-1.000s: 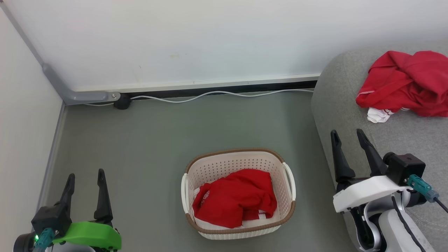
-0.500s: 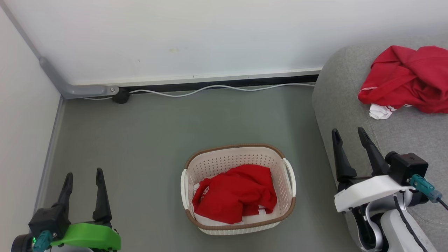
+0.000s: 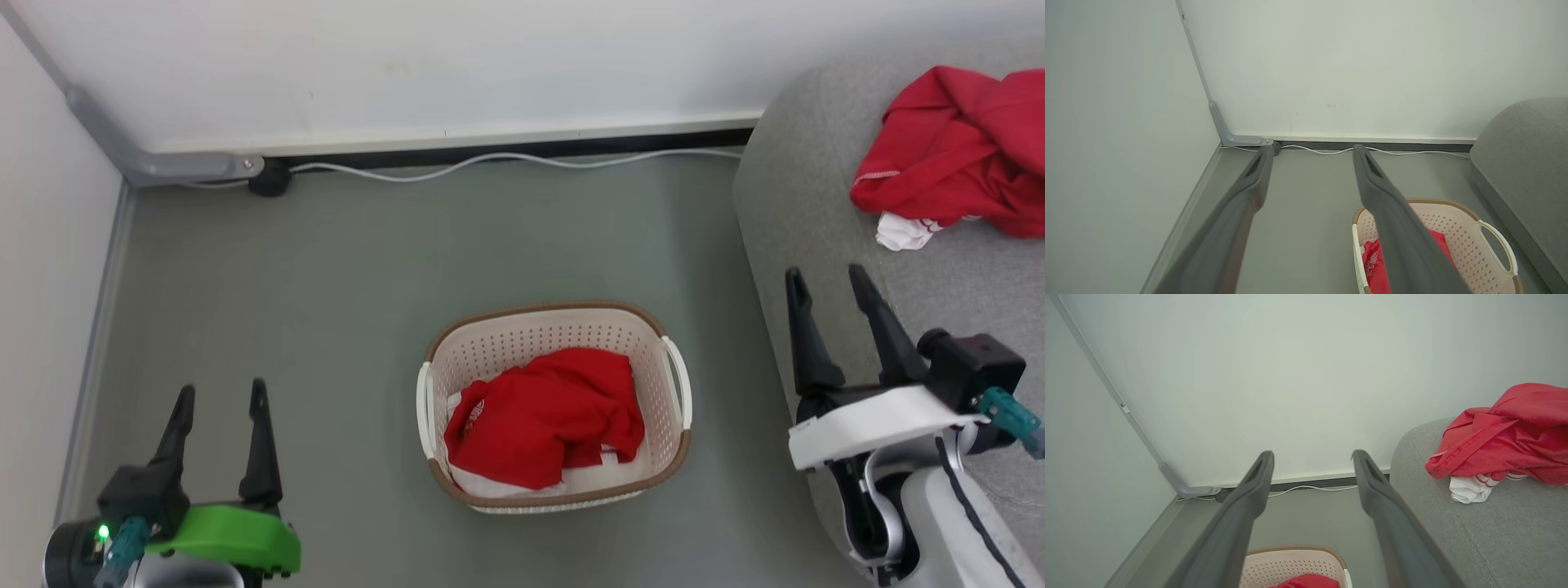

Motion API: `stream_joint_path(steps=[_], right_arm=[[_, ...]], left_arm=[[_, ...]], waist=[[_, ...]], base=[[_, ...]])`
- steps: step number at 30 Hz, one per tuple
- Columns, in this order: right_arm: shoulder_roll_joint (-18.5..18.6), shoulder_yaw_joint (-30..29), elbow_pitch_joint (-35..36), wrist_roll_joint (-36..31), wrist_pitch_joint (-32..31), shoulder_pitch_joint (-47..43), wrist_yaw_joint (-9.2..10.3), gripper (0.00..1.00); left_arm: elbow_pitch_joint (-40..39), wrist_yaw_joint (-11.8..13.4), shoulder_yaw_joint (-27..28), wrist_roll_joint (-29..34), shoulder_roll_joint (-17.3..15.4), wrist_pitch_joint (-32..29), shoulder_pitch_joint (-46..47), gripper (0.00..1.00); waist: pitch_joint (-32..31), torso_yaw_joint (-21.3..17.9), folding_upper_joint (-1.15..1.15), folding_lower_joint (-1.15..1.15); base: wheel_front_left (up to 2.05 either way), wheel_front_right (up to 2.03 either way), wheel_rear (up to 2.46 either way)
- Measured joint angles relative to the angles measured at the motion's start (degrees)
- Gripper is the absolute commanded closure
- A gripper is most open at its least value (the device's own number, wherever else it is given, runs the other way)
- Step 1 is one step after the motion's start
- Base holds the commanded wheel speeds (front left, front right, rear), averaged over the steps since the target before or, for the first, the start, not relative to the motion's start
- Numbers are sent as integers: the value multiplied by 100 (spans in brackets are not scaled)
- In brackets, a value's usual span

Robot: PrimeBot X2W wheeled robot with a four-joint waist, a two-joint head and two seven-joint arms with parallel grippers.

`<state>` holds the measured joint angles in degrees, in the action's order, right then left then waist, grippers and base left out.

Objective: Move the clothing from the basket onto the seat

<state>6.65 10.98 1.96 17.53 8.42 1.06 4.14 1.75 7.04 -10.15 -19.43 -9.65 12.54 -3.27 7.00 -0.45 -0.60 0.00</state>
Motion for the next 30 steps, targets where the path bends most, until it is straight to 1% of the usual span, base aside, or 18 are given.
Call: stream_joint_path(steps=[4, 7, 8, 11, 12, 21, 30], right_arm=[[22, -73, 146, -4, -14, 240, 2, 0], [41, -151, 227, -11, -15, 399, 15, 0], [53, -171, 252, -12, -15, 454, 54, 0], [66, -210, 326, -13, -16, 633, 53, 0], [66, -210, 326, -13, -16, 633, 53, 0], [64, -272, 535, -21, -49, 1366, 54, 0], [59, -246, 771, -46, -92, 2290, 49, 0]], left_arm=[[40, -56, -186, 45, -2, -85, 397, 0], [162, -152, -396, 201, 5, -199, 722, 0], [208, -166, -469, 268, 7, -237, 820, 0], [400, -274, -666, 367, 30, -346, 1126, 0], [400, -274, -666, 367, 30, -346, 1126, 0], [1072, -509, -1215, 730, 204, -642, 1990, 0], [1742, -660, -1569, 1023, 386, -849, 2707, 0]], waist=[[259, -12, 0, 0], [473, -29, 0, 0], [547, -35, 0, 0], [774, -58, 0, 1], [774, -58, 0, 1], [1483, -177, 0, 1], [2203, -361, 0, 1]], base=[[0, 0, 0], [0, 0, 0], [0, 0, 0], [0, 0, 0], [0, 0, 0], [0, 0, 0], [0, 0, 0]])
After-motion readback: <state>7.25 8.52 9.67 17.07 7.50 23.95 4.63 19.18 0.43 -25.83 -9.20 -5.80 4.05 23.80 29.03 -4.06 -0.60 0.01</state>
